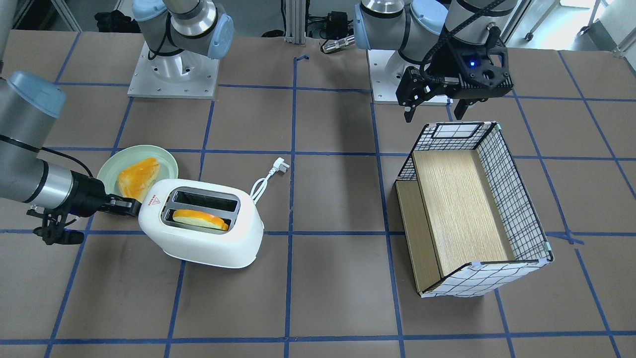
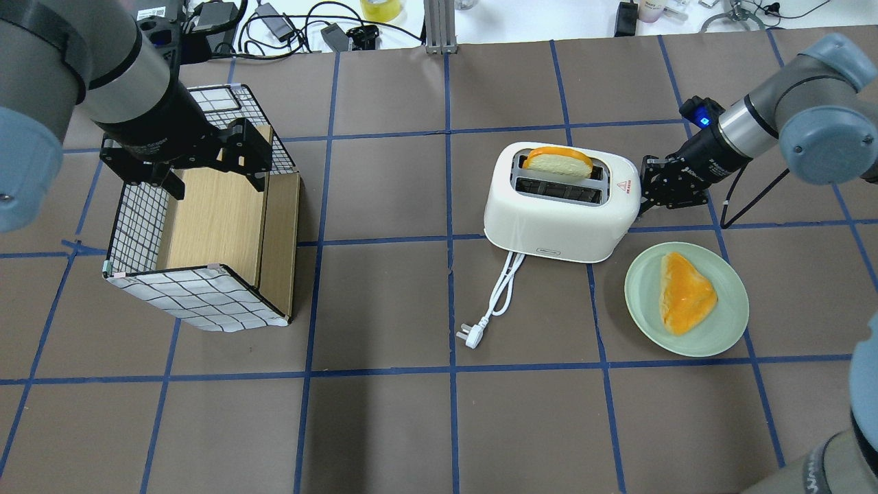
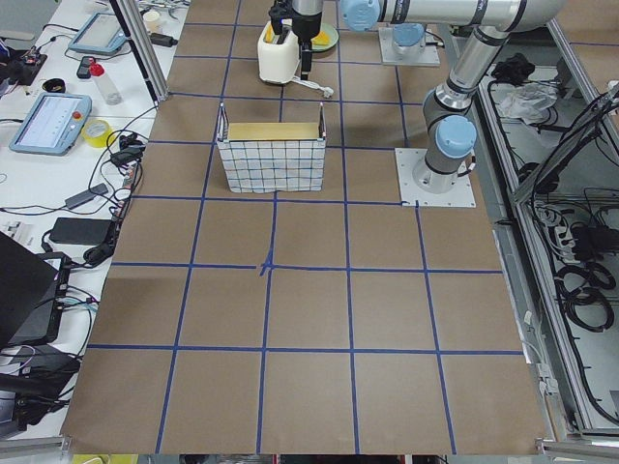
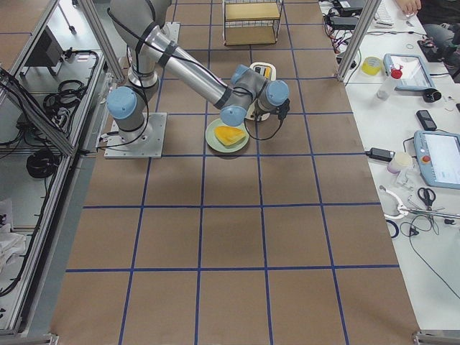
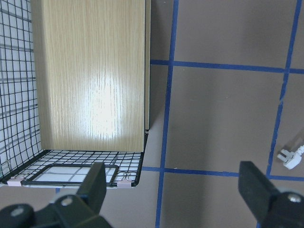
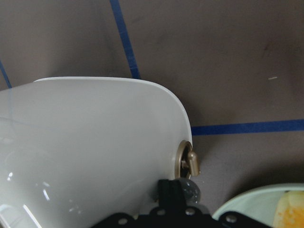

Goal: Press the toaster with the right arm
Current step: 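Lift the right gripper off the lever and draw it back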

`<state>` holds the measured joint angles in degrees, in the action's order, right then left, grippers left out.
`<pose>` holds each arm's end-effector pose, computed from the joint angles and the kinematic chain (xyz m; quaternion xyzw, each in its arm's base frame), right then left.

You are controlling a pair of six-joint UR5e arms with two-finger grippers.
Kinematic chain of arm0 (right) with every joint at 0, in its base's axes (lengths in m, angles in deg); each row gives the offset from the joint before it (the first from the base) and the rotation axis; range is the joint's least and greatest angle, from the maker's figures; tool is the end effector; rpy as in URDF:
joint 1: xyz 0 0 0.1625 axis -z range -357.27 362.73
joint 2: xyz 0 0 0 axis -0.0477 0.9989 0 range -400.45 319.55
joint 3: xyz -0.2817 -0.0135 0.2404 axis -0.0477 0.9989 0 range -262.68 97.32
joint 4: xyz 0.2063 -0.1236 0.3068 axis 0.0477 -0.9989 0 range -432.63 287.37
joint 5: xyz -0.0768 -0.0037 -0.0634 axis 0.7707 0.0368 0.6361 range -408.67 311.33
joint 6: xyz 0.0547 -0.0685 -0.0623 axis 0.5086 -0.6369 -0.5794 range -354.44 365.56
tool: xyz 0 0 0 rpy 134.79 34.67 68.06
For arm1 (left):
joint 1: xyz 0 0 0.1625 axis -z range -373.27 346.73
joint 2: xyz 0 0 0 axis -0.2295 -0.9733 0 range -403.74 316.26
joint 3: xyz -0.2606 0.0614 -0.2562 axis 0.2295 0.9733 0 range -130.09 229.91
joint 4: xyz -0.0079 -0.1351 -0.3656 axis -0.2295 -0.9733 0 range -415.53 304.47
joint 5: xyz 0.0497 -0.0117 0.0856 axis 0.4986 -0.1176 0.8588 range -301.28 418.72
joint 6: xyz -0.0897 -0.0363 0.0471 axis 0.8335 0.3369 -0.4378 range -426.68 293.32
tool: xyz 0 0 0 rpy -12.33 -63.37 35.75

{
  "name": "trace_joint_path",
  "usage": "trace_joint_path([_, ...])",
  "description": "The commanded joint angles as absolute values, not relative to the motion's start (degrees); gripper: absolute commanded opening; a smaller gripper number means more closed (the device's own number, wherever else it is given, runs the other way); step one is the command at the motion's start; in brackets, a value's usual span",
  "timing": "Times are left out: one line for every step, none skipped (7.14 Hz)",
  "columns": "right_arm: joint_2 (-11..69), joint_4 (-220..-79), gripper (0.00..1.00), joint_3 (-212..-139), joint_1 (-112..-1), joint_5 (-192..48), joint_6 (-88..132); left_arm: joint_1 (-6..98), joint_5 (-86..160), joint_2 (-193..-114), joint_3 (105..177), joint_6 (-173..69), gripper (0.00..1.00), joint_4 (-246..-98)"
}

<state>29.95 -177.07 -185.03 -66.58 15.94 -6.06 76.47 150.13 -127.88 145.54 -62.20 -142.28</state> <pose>-0.0090 -0.5321 0.1951 0.1095 0.9585 0.0822 0.2500 -0.1287 -0.4351 0.4313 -0.0417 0.9986 -0.0308 0.0111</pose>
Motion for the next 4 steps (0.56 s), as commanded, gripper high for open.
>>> trace_joint_path([32.1, -177.0, 0.00, -183.8, -66.5, 16.8, -4.3, 76.5, 150.1, -127.9, 145.5, -62.2, 1.00, -142.3])
trace_joint_path([33.1, -176.4, 0.00, -183.8, -66.5, 16.9, -3.3, 76.5, 150.1, -127.9, 145.5, -62.2, 1.00, -142.3])
trace_joint_path([34.6, -176.3, 0.00, -183.8, -66.5, 17.2, -1.5, 76.5, 150.1, -127.8, 145.5, -62.2, 1.00, -142.3])
trace_joint_path([36.4, -175.6, 0.00, -183.8, -66.5, 18.0, 0.2, 76.5, 150.1, -127.8, 145.5, -62.2, 1.00, -142.3])
